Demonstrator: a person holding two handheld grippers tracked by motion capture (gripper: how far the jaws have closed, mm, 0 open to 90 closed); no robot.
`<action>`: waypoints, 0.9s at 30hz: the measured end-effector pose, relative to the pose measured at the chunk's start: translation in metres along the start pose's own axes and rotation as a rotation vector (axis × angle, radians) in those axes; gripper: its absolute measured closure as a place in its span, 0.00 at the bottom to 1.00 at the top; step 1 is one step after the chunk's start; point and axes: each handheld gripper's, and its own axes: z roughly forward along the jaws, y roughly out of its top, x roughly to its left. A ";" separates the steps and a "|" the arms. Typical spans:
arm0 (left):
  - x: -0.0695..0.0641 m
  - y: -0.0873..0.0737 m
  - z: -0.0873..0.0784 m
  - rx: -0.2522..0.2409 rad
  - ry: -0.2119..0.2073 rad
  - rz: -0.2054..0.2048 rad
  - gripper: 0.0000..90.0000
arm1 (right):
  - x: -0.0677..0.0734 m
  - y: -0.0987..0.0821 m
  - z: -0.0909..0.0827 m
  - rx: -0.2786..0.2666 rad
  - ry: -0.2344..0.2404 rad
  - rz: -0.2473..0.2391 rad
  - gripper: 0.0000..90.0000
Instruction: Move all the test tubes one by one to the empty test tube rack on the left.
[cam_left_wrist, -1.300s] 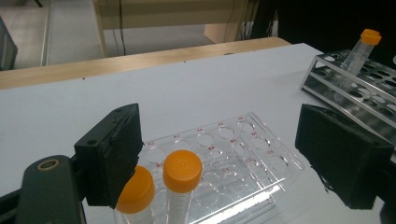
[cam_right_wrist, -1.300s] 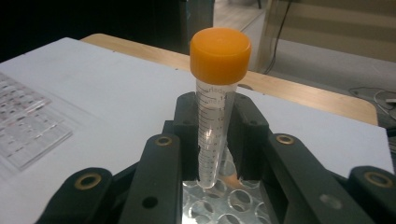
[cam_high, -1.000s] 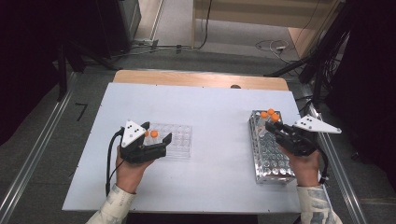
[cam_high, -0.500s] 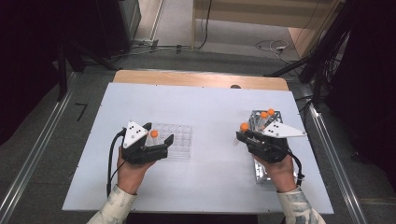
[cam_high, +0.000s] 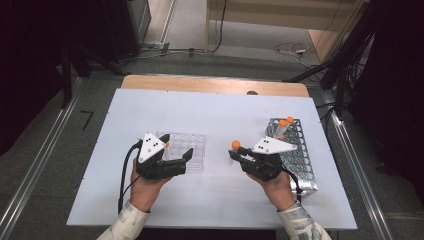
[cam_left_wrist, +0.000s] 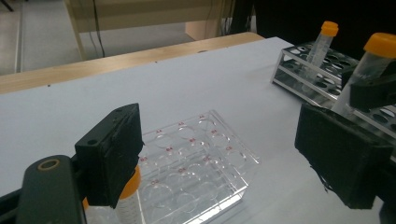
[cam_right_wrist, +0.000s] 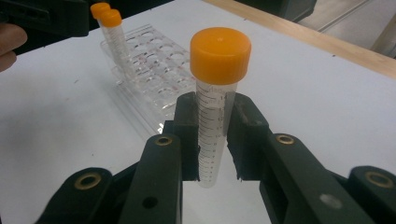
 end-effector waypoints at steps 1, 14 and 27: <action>-0.001 0.000 0.000 -0.002 -0.004 0.000 0.17 | 0.002 0.000 0.002 0.002 0.003 -0.004 0.80; -0.024 0.001 0.003 -0.002 -0.100 0.026 0.21 | 0.018 -0.002 0.013 0.030 0.035 -0.049 0.80; -0.048 -0.008 0.014 0.036 -0.216 0.068 0.41 | 0.044 -0.009 0.035 0.075 0.088 -0.101 0.80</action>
